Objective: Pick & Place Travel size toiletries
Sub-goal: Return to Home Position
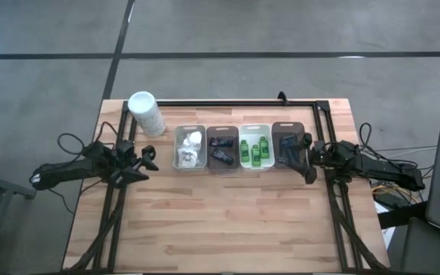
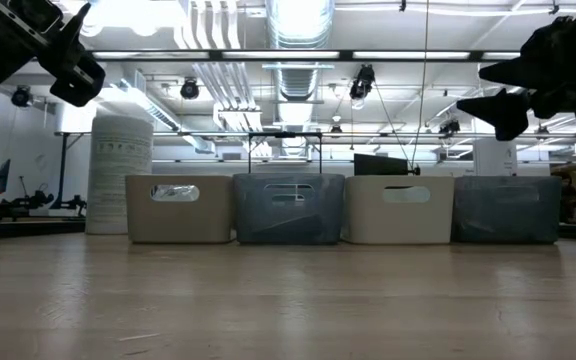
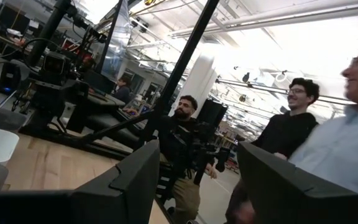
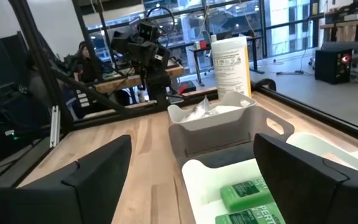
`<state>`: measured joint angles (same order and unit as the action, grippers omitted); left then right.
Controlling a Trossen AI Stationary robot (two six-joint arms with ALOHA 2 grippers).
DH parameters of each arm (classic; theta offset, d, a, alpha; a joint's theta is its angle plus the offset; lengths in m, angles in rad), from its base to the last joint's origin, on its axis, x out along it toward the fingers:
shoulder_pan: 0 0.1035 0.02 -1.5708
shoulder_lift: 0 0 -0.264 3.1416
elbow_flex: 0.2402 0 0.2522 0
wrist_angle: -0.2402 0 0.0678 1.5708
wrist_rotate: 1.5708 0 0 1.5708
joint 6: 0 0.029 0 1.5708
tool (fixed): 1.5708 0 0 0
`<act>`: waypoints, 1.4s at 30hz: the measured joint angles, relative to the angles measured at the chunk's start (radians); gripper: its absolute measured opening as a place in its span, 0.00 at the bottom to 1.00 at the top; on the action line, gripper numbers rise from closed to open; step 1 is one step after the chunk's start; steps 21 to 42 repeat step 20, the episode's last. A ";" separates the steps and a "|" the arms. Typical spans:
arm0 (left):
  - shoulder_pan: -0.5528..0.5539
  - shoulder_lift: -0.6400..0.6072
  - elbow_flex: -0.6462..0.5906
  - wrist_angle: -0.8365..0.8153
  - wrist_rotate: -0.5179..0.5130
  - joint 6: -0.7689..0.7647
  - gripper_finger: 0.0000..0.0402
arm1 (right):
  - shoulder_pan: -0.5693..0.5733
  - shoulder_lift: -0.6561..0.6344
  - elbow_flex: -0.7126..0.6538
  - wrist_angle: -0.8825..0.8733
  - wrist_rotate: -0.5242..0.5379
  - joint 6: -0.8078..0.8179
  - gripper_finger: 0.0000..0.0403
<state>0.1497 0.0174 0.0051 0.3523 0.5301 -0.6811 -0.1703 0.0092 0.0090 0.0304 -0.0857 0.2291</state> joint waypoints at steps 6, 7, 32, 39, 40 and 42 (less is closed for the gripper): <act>0.000 0.000 0.000 0.000 0.000 0.000 0.55 | 0.000 0.000 0.000 0.000 0.002 -0.004 0.78; 0.000 0.000 0.000 0.000 0.000 0.000 0.55 | 0.000 0.000 0.000 0.000 0.002 -0.004 0.77; 0.000 0.000 0.000 0.000 0.000 0.000 0.55 | 0.000 0.000 0.000 0.000 0.002 -0.004 0.68; 0.000 0.000 0.000 0.000 0.000 0.000 0.55 | 0.000 0.000 0.000 0.000 0.002 -0.004 0.68; 0.000 0.000 0.000 0.000 0.000 0.000 0.55 | 0.000 0.000 0.000 0.000 0.002 -0.004 0.68; 0.000 0.000 0.000 0.000 0.000 0.000 0.55 | 0.000 0.000 0.000 0.000 0.002 -0.004 0.68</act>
